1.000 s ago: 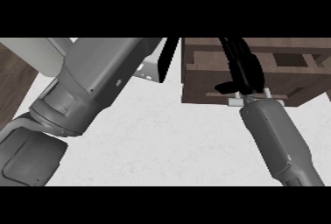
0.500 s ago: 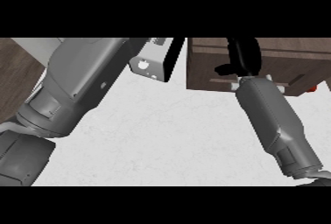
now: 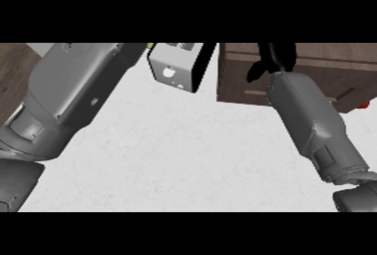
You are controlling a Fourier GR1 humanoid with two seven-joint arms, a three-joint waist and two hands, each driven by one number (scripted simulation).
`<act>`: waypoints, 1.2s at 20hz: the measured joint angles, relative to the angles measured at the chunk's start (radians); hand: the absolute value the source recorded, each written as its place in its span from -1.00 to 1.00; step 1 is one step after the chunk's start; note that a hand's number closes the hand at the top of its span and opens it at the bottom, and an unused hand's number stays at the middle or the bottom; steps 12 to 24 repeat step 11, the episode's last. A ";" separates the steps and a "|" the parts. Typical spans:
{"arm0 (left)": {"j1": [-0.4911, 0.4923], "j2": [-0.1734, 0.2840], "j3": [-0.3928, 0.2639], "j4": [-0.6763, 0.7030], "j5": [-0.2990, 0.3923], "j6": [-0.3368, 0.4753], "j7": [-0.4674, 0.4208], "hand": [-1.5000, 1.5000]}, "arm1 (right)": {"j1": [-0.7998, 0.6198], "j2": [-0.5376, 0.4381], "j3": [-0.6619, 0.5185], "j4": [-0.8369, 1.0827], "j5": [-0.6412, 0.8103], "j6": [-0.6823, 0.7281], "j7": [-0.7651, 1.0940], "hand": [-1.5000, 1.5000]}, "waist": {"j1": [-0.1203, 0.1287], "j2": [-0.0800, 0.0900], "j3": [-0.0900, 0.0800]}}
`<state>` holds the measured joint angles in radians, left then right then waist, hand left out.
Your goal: Pick up the can, place it into the drawer and close the drawer
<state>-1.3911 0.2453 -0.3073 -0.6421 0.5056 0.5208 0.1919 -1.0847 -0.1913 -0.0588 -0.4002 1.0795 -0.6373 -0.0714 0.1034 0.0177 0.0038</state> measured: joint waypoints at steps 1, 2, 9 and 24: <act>0.012 0.005 -0.002 -0.018 -0.001 -0.002 0.002 -1.00 | -0.007 -0.001 -0.005 0.011 -0.003 -0.004 -0.008 -1.00 | 0.002 0.000 0.000; 0.026 0.008 -0.003 -0.031 -0.002 -0.003 0.000 -1.00 | -0.019 -0.002 -0.009 0.025 -0.003 -0.004 -0.009 -1.00 | 0.002 0.003 0.001; 0.098 0.054 -0.004 -0.124 0.003 -0.022 0.031 -1.00 | -0.056 -0.002 -0.062 0.067 -0.056 0.026 -0.108 -1.00 | 0.001 0.012 0.006; 0.122 0.066 -0.006 -0.157 0.003 -0.025 0.040 -1.00 | -0.059 -0.005 -0.078 0.075 -0.072 0.031 -0.138 -1.00 | 0.004 0.013 0.007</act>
